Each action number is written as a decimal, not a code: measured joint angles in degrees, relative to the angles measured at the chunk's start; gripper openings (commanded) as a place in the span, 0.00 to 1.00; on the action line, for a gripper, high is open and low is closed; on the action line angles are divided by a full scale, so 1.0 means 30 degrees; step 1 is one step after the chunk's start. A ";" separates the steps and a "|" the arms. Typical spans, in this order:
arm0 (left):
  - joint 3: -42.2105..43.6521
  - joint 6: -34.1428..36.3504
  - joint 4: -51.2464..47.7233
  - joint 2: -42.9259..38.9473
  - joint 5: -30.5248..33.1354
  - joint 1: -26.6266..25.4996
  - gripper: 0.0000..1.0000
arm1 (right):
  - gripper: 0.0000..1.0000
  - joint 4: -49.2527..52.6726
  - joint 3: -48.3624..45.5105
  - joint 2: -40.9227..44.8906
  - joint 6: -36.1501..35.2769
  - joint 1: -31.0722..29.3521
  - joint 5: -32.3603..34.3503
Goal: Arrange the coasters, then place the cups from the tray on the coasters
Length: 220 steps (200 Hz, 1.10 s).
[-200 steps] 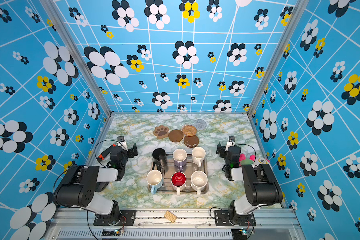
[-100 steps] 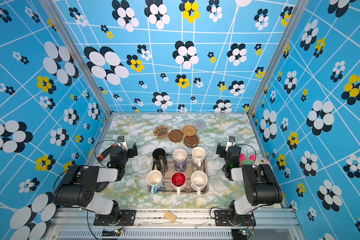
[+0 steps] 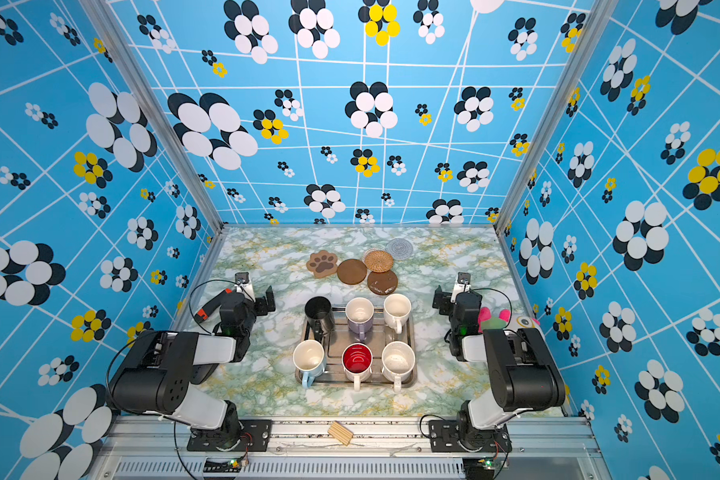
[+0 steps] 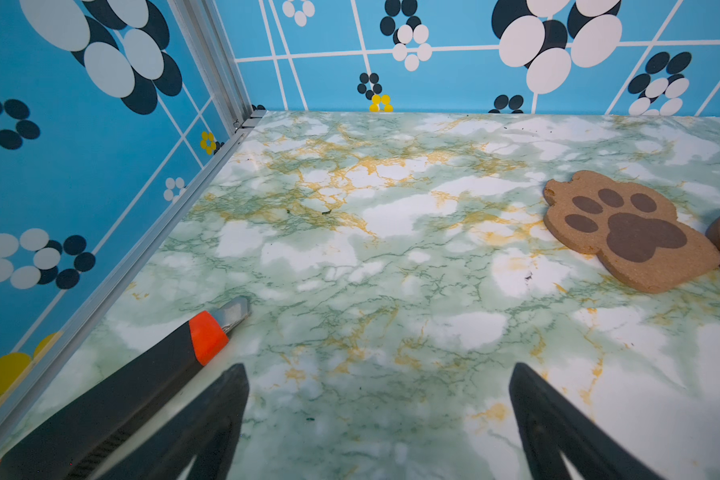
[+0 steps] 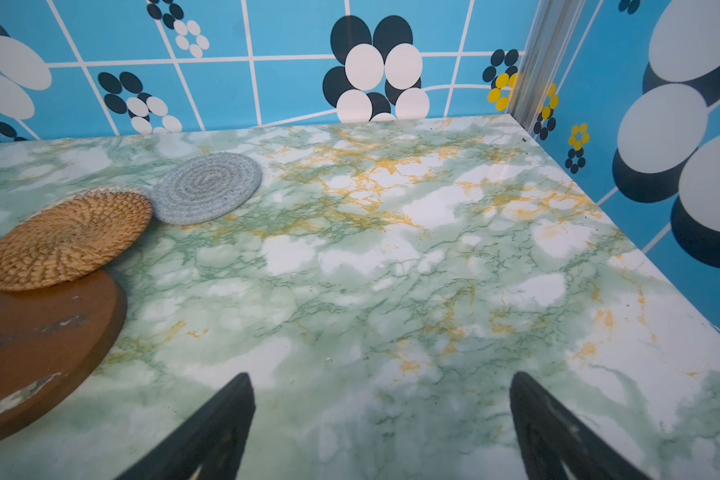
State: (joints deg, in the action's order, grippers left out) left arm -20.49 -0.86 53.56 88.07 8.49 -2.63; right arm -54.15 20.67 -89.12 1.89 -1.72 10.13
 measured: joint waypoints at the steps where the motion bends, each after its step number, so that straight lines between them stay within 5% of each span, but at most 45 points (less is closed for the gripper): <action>1: 0.0000 0.0000 0.0000 0.0000 0.0000 0.0000 0.99 | 0.95 0.0000 0.0000 0.0000 -0.0015 0.0000 0.0000; 55: -0.0109 -0.0015 -0.0342 -0.0036 -0.0044 0.0000 0.97 | 0.92 0.1770 0.0452 0.0714 0.0095 0.0000 0.0678; 93: -0.2827 -0.0211 -0.5690 -0.1974 0.0189 0.0000 0.95 | 0.92 0.5537 0.2091 0.3687 0.0240 0.0000 0.0780; 135: -0.5333 -0.0831 -1.0134 -0.4801 0.0211 0.0000 0.88 | 0.79 1.1854 0.5727 0.5610 0.1217 -0.0007 -0.0015; 181: -0.9449 -0.2608 -1.6691 -0.5654 -0.2346 -0.0270 0.81 | 0.47 1.8877 1.3107 0.4364 0.3060 -0.0051 -0.2499; 220: -1.0965 -0.3942 -1.9387 -0.5654 -0.3949 -0.3126 0.79 | 0.14 2.2943 1.9351 -0.0393 0.3985 -0.0517 -0.4714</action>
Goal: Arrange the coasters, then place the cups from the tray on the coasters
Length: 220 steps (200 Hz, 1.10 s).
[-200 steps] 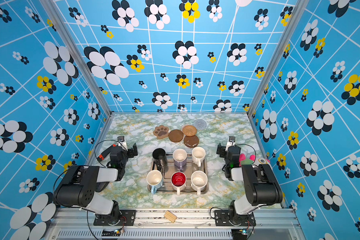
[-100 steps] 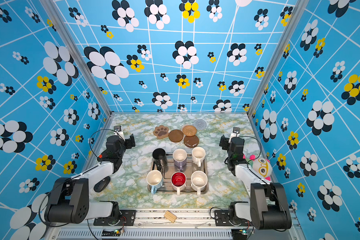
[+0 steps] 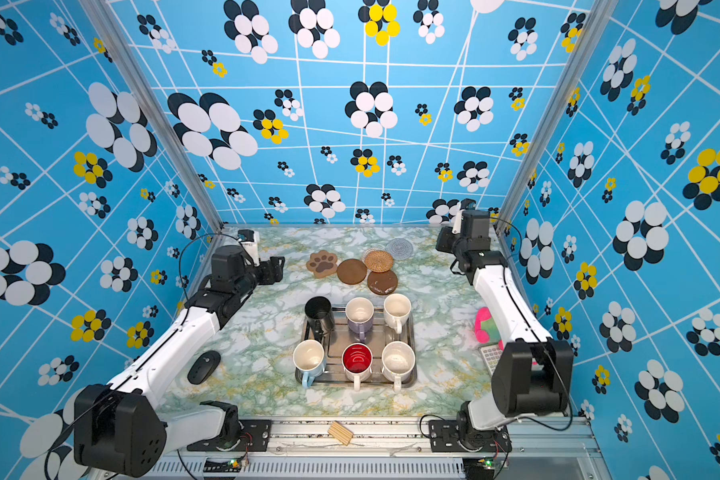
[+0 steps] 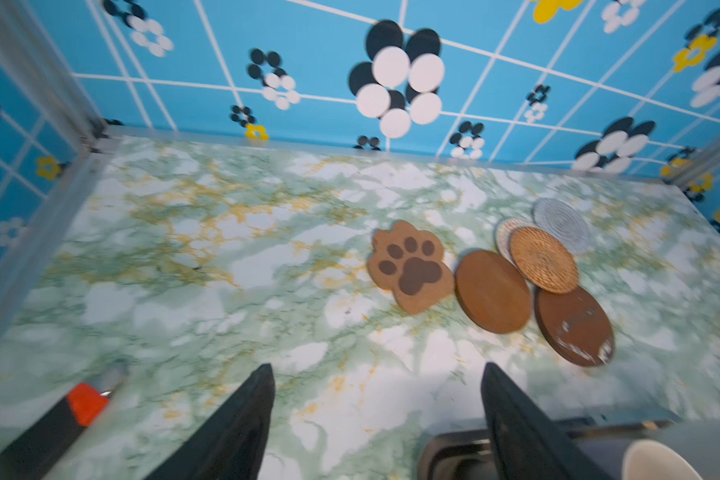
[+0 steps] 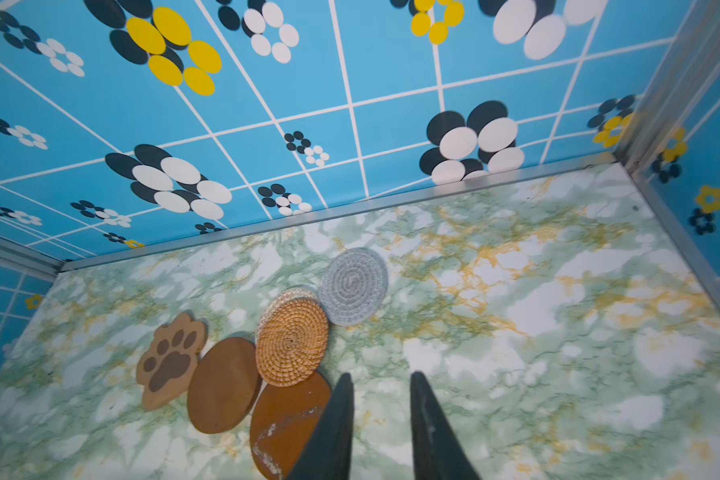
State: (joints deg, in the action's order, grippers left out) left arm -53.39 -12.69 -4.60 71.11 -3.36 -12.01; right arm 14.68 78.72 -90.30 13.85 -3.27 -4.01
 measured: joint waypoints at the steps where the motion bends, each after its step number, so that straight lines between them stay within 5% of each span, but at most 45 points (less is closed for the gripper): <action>1: -0.0015 -0.0029 -0.0044 0.0007 -0.0044 -0.0087 0.79 | 0.14 0.0073 0.0138 -0.0138 -0.0044 -0.0022 -0.0022; 55: -0.1989 -0.0641 -0.1515 0.1173 -0.0619 -0.4291 0.79 | 0.05 0.4204 0.7249 -0.7417 0.0066 -0.1158 -0.1938; 96: -0.2302 -0.1224 -0.1457 0.2047 -0.0634 -0.5085 0.79 | 0.02 0.5880 1.1621 -1.1409 0.0087 -0.1945 -0.3257; 220: -0.3963 -0.1792 -0.1260 0.3985 -0.1180 -0.6900 0.79 | 0.00 0.6288 1.8236 -1.8578 0.2506 -0.1996 -0.4503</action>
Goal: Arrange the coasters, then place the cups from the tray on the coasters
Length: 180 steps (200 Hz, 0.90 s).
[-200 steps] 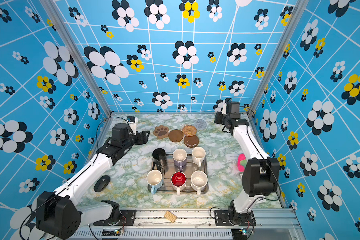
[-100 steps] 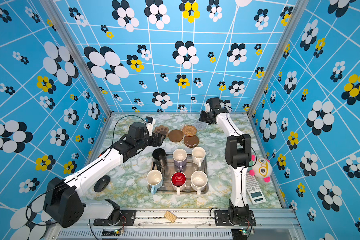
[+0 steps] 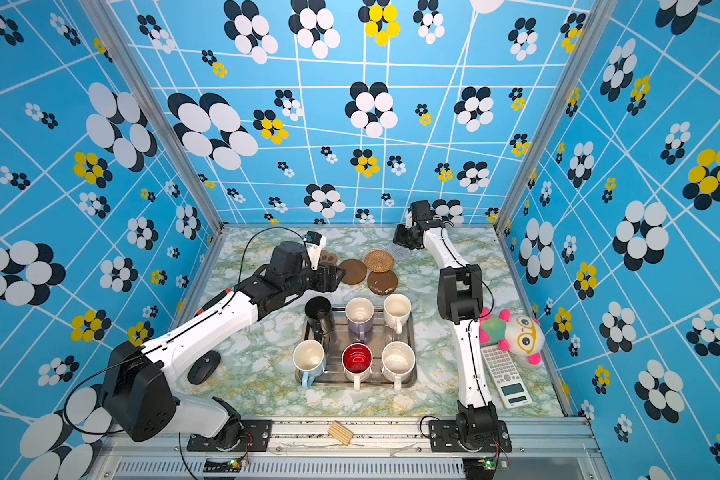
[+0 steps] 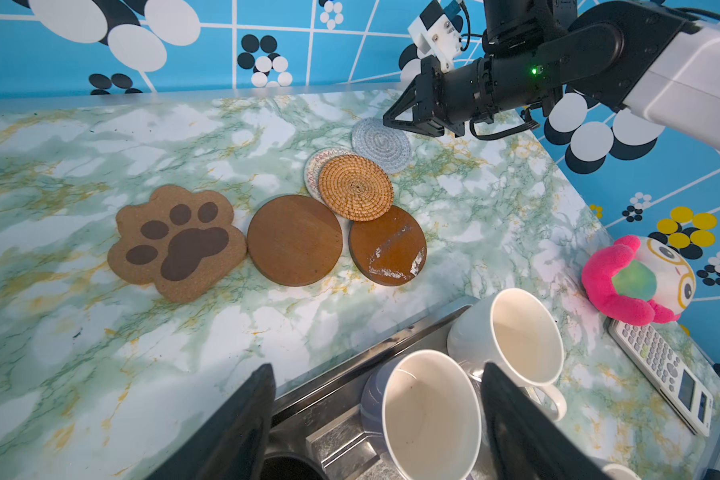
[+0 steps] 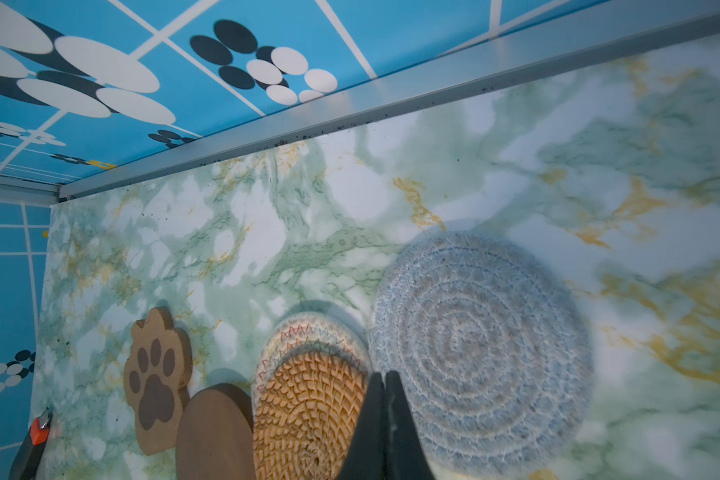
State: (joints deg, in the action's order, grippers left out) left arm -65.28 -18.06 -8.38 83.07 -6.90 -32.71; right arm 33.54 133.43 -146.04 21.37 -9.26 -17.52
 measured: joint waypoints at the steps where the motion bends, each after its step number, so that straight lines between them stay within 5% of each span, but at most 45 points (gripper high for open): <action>1: -0.0015 0.0000 -0.0007 0.0015 -0.0007 -0.0007 0.79 | 0.00 0.0029 0.0058 -0.0029 0.0015 0.0000 0.0000; 114: -0.0976 -0.0131 -0.0153 0.1530 -0.0087 -0.0678 0.80 | 0.00 0.1741 0.0838 -0.1107 0.0546 0.0000 0.0663; 153: -0.1013 -0.0226 -0.0080 0.1530 -0.0233 -0.0860 0.80 | 0.21 0.2630 0.1858 -0.1821 0.0430 0.0000 0.1086; 180: -0.1013 -0.0277 -0.0087 0.1530 -0.0291 -0.0896 0.81 | 0.26 0.2834 0.2186 -0.2011 0.0124 -0.0007 0.1246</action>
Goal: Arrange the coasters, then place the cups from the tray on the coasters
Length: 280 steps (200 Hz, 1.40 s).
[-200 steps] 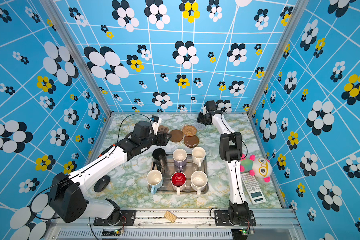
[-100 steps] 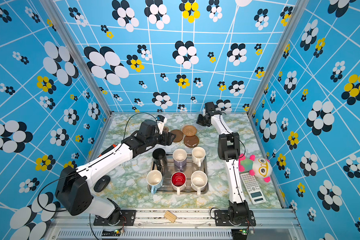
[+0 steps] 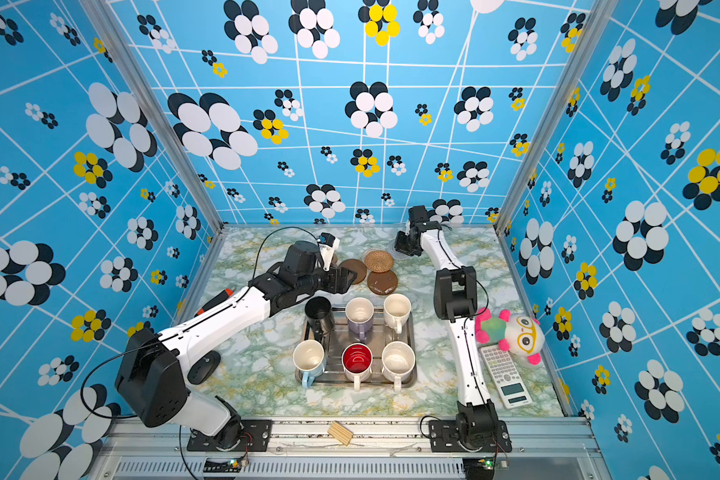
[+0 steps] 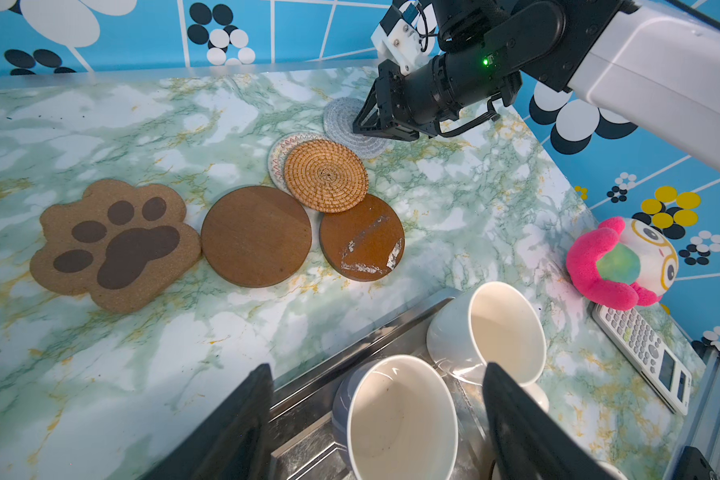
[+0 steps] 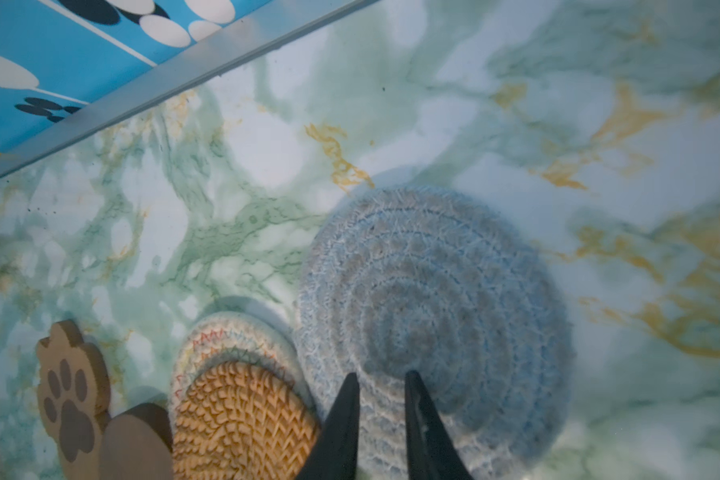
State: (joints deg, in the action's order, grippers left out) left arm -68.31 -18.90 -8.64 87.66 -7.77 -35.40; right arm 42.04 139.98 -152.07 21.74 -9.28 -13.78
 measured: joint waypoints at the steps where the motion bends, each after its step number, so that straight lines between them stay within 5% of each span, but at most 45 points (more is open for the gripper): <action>1: 0.0000 0.0000 0.0000 0.0000 0.0000 0.0000 0.81 | 0.26 0.0015 0.0000 0.0000 0.0007 0.0000 0.0015; 99: 0.0000 0.0007 0.0007 -0.0007 0.0022 -0.0087 0.81 | 0.28 0.0787 0.0036 0.0087 -0.0182 0.0299 0.0568; 280: 0.0539 0.0168 -0.0146 -0.1246 0.1763 -0.0350 0.83 | 0.32 -0.1472 -1.1336 0.6768 -0.1144 0.2812 0.1362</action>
State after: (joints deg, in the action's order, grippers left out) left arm -66.70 -18.39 -9.08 83.92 -2.48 -36.45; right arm 37.63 105.97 -131.76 18.31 -0.84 -9.69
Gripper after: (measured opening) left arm 0.828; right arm 0.293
